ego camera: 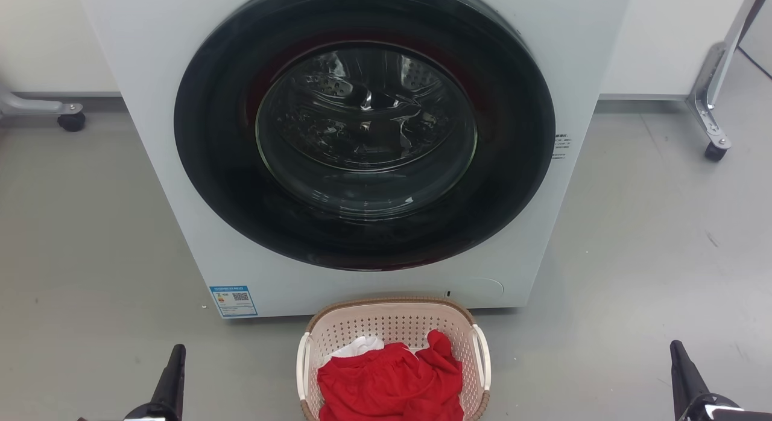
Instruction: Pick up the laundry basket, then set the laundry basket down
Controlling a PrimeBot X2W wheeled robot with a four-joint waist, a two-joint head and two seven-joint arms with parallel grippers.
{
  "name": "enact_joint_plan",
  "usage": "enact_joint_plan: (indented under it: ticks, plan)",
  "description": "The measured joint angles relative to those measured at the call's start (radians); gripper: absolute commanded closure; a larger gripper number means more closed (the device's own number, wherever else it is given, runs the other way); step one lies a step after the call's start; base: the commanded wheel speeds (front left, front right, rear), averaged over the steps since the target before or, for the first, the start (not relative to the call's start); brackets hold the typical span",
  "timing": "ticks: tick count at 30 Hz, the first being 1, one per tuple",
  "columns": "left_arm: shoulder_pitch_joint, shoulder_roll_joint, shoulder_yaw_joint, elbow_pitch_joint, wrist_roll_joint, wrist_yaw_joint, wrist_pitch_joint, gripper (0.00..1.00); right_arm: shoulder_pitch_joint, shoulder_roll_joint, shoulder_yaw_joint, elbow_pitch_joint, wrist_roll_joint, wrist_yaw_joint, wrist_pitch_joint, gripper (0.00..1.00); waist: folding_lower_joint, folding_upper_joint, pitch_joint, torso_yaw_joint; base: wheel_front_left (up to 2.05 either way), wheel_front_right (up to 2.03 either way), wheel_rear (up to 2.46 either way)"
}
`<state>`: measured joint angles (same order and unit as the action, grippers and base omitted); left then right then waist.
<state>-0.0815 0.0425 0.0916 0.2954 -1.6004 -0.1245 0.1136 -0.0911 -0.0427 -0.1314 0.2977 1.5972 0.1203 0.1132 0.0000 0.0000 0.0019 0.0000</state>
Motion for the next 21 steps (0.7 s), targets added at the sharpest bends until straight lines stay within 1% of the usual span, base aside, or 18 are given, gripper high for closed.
enact_joint_plan:
  ticks: [21]
  plan:
    - [0.000,0.000,0.000,0.000,0.000,0.000,0.000,1.00,0.000,0.000,0.000,0.000,0.000,0.000,0.000,1.00,0.0000,0.0000,0.000,0.000,0.00,0.00,0.00]
